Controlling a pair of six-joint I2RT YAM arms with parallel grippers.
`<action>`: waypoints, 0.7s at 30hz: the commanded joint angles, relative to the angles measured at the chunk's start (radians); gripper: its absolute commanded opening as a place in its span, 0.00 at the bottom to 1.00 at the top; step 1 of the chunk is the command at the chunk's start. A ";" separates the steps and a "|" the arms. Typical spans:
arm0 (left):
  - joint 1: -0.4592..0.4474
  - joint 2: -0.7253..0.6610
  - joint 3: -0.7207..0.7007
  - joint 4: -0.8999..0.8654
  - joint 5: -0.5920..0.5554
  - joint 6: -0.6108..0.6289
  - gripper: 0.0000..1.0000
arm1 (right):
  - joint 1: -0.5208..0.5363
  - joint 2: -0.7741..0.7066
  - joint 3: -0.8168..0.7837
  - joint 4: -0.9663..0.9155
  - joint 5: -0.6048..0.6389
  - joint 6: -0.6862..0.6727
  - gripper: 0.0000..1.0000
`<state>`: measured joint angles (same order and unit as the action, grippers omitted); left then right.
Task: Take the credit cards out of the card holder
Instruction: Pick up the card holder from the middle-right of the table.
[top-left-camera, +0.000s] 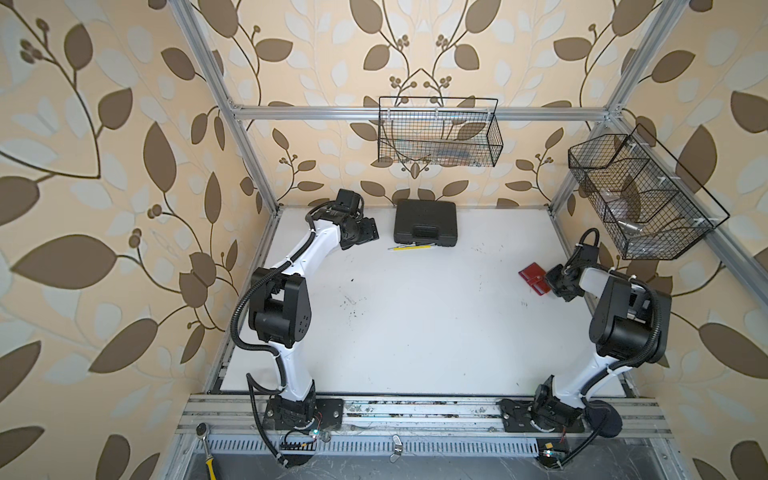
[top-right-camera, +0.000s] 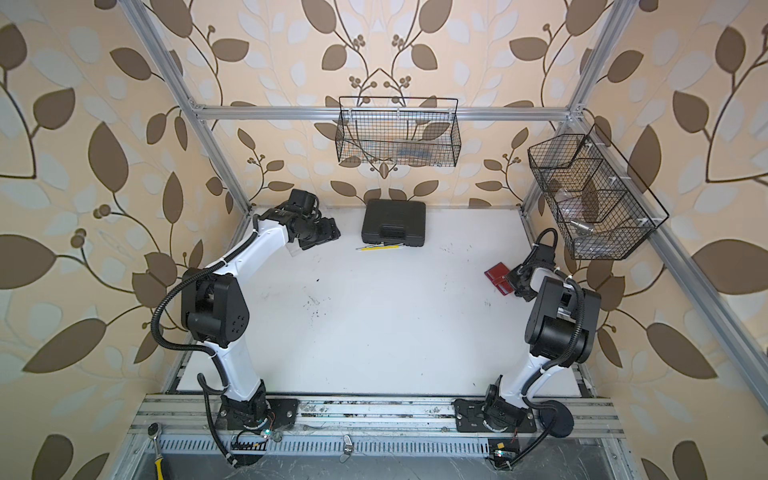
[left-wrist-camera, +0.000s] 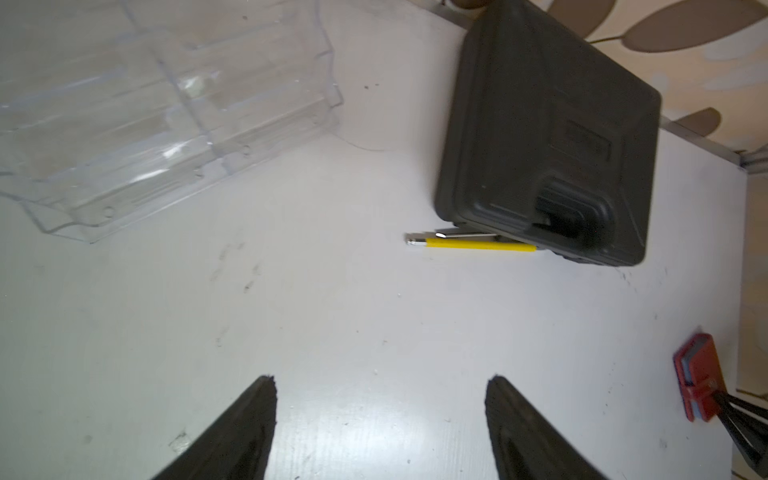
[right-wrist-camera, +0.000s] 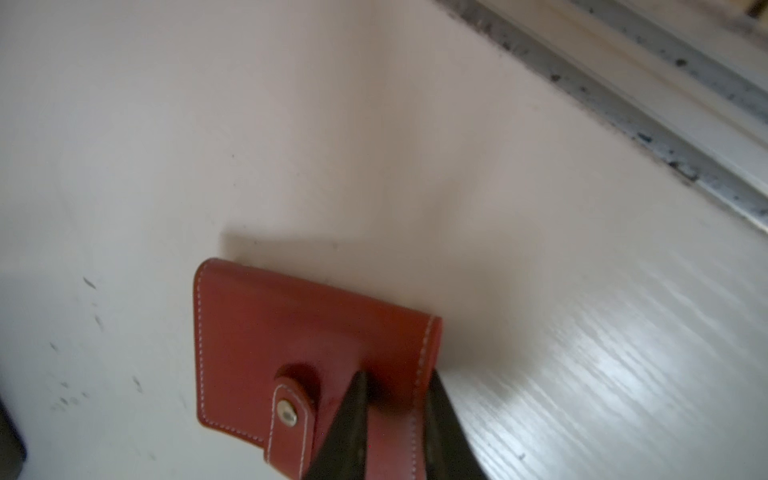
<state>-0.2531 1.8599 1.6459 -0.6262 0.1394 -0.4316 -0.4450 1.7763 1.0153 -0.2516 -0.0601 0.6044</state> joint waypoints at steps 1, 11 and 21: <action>-0.043 -0.066 -0.006 0.081 0.068 -0.065 0.80 | 0.006 0.013 -0.031 -0.055 -0.002 -0.011 0.00; -0.204 -0.028 -0.023 0.316 0.154 -0.279 0.79 | 0.117 -0.145 -0.031 -0.105 -0.150 -0.166 0.00; -0.258 0.020 0.004 0.311 0.314 0.002 0.83 | 0.452 -0.261 0.038 -0.133 -0.203 -0.515 0.00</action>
<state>-0.5121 1.8755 1.6253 -0.3416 0.3580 -0.5632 -0.0525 1.5639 1.0180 -0.3668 -0.2272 0.2455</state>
